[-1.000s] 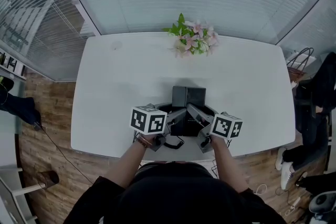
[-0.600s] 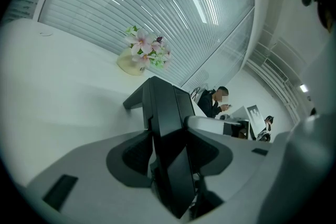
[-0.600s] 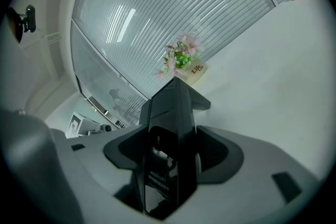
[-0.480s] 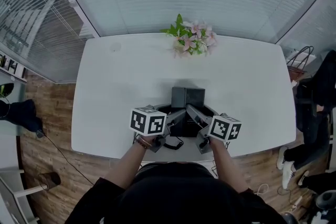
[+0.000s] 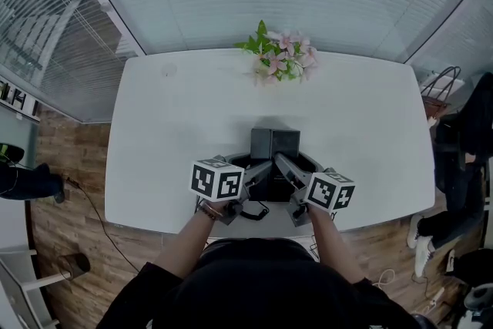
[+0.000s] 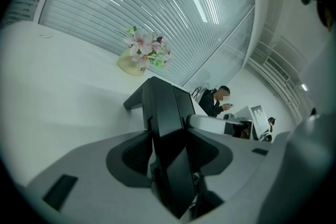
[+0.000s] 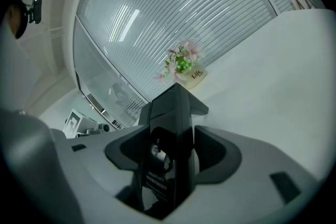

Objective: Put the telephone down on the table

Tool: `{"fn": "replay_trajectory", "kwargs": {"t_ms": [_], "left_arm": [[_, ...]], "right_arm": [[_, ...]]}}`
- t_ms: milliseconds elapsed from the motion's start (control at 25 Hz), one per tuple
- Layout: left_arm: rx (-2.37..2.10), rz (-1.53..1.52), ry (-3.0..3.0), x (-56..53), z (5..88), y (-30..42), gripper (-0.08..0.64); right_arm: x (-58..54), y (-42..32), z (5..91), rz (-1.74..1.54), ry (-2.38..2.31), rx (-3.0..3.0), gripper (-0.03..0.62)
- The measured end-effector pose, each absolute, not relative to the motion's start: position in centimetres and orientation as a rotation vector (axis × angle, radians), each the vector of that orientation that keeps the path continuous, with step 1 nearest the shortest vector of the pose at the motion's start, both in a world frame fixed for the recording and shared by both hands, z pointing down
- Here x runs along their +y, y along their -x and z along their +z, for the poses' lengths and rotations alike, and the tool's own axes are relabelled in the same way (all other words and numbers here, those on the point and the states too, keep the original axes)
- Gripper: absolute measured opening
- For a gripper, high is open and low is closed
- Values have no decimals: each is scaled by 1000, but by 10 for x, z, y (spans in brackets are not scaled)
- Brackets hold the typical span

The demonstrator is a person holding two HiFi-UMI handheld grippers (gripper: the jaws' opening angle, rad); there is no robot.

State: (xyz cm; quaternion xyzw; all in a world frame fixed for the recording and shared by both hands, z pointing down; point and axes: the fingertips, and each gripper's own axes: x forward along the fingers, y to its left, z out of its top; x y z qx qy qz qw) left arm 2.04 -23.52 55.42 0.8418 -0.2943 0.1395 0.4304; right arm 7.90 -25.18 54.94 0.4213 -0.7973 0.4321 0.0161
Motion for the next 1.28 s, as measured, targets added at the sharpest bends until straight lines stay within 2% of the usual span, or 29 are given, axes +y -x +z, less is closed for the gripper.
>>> {"fn": "replay_trajectory", "kwargs": {"t_ms": [200,1280], "left_arm": [[-736,356,-2106,-235,555,-20,218],[-861,469,-2174,-233,551,-7,219]], "right_arm": [[-254,-83,547,1352,-1328,-2481,236],[-254,-90,520,1118,-1416,-2523,229]]}}
